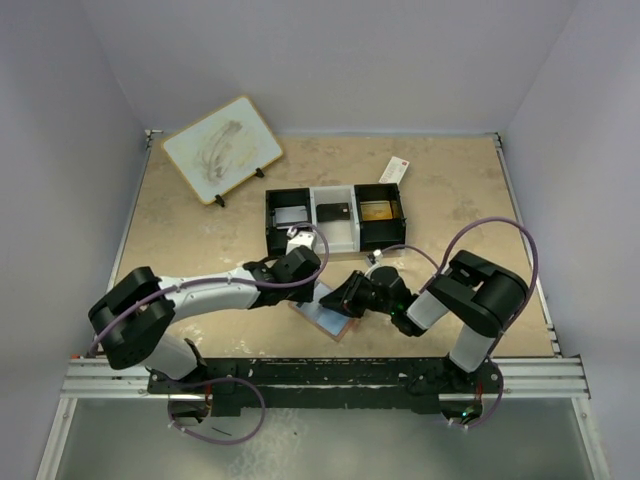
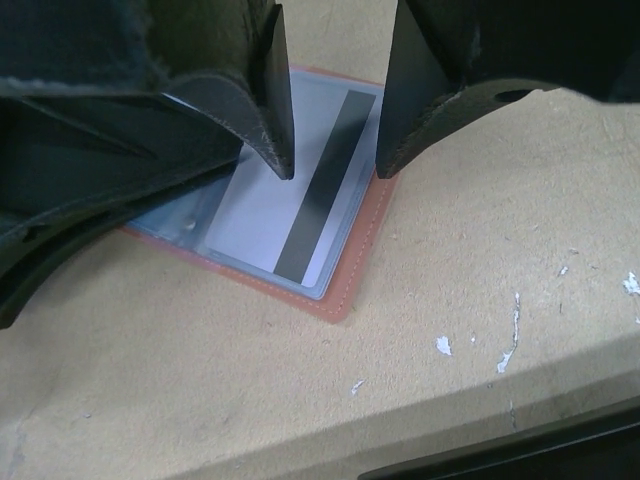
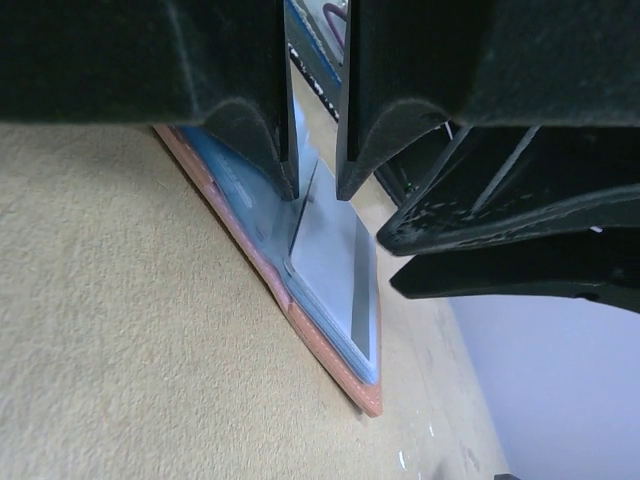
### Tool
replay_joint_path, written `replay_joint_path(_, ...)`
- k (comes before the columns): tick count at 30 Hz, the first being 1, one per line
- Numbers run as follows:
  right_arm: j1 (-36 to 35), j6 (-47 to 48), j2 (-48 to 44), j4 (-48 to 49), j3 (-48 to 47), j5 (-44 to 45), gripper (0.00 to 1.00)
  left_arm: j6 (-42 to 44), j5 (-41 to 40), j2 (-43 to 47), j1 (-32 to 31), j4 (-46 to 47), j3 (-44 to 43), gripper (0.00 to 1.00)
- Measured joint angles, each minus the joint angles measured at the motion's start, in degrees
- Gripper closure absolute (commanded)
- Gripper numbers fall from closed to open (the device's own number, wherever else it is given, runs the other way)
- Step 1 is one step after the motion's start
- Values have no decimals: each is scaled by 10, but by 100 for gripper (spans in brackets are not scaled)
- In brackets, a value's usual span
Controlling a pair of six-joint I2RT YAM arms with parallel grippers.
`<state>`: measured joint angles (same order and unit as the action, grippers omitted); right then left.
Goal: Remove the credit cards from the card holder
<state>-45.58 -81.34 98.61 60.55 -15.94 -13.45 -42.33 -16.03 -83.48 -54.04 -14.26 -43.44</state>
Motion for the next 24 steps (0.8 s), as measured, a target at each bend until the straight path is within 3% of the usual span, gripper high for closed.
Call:
replay_joint_path(4,0,-10,18,25,0,-4,76,10,6,-36,0,0,-5,79)
replay_joint_path(11,0,-18,35,46,0,-11,84,15,13,-40,4,7,-6,84)
replay_joint_path(18,3,-29,51,73,0,-21,73,15,24,-27,8,20,10,87)
replay_joint_path(24,2,-39,41,59,0,-11,72,15,26,-26,9,20,12,89)
